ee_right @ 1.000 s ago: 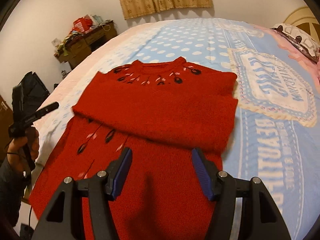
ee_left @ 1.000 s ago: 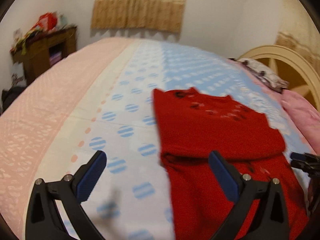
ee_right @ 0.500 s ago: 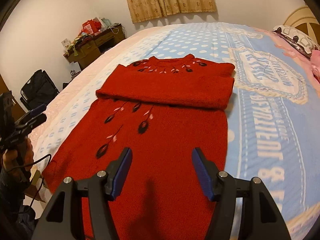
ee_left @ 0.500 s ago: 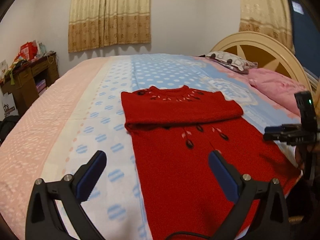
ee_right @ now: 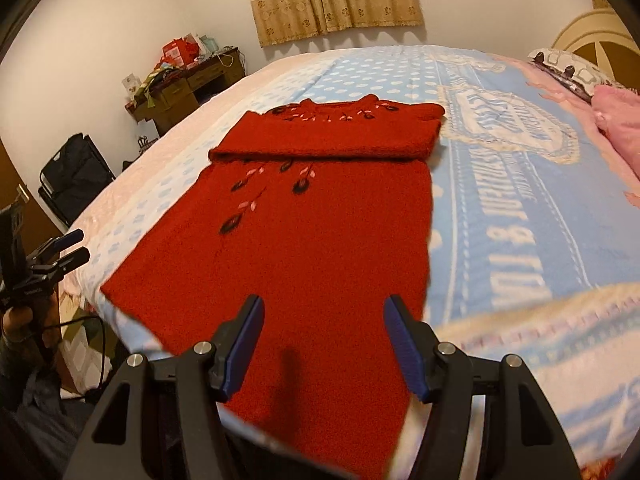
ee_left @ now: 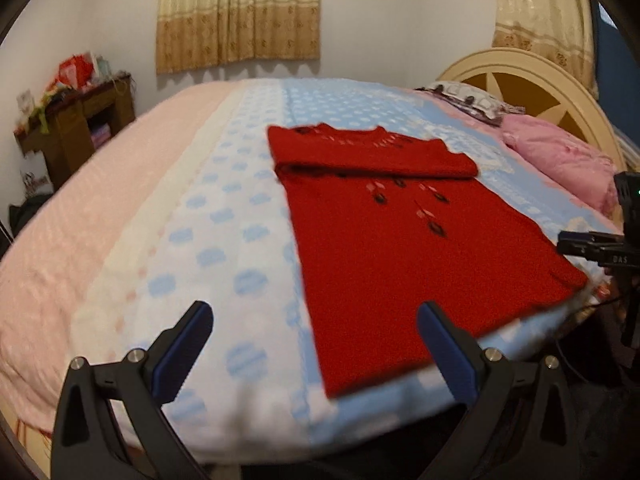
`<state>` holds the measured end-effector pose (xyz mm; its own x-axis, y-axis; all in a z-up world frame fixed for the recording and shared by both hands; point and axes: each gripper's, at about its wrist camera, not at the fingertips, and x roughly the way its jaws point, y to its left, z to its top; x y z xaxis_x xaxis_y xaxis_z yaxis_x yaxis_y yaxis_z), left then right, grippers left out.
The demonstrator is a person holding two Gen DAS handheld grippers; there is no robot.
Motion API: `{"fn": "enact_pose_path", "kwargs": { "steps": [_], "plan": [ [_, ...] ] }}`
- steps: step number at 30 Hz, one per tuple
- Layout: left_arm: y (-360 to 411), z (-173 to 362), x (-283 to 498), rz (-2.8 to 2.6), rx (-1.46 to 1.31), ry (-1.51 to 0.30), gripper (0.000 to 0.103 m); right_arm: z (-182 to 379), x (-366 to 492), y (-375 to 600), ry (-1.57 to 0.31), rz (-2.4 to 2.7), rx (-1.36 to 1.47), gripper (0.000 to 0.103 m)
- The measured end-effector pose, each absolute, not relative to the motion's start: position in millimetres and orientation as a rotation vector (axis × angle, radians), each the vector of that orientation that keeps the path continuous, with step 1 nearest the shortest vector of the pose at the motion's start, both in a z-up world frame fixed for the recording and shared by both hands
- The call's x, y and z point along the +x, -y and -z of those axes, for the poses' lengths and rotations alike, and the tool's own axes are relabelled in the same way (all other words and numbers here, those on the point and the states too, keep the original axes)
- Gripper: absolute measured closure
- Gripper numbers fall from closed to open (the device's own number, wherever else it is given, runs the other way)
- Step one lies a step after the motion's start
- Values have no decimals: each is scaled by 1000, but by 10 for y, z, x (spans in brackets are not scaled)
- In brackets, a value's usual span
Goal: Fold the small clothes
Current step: 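Move both open grippers to the sweater hem, then close the left gripper on the hem while the right gripper grasps it too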
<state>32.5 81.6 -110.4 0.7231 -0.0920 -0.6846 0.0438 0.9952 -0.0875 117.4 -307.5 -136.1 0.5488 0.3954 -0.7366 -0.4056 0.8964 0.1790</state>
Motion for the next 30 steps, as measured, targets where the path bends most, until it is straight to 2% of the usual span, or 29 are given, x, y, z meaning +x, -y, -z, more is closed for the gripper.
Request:
{"fn": "enact_pose_path", "kwargs": {
  "steps": [6, 10, 17, 22, 24, 25, 28, 29, 30],
  "plan": [
    [-704, 1330, 334, 108, -55, -814, 0, 1302, 865, 3255, -857, -448, -6, 40],
    [-772, 1462, 358, 147, -141, -838, 1, 1382, 768, 3364, -885, -428, 5, 40],
    [-651, 1551, 349, 190, -110, -864, 13, 1538, 666, 3527, -916, -419, 38, 40],
    [-591, 1586, 333, 194, -80, -859, 16, 1547, 640, 3492, -906, -421, 18, 40],
    [-602, 1579, 330, 201, -87, -852, 24, 1547, 625, 3466, -901, -430, 16, 50],
    [-601, 1569, 323, 207, -85, -852, 26, 1546, 622, 3452, -897, -435, 16, 60],
    [-599, 1563, 316, 227, -83, -848, 39, 1567, 613, 3428, -894, -433, 3, 66],
    [-592, 1558, 313, 228, -77, -845, 42, 1566, 607, 3421, -886, -438, 1, 72],
    [-588, 1552, 313, 231, -76, -843, 52, 1564, 605, 3421, -878, -443, 7, 78]
  ]
}}
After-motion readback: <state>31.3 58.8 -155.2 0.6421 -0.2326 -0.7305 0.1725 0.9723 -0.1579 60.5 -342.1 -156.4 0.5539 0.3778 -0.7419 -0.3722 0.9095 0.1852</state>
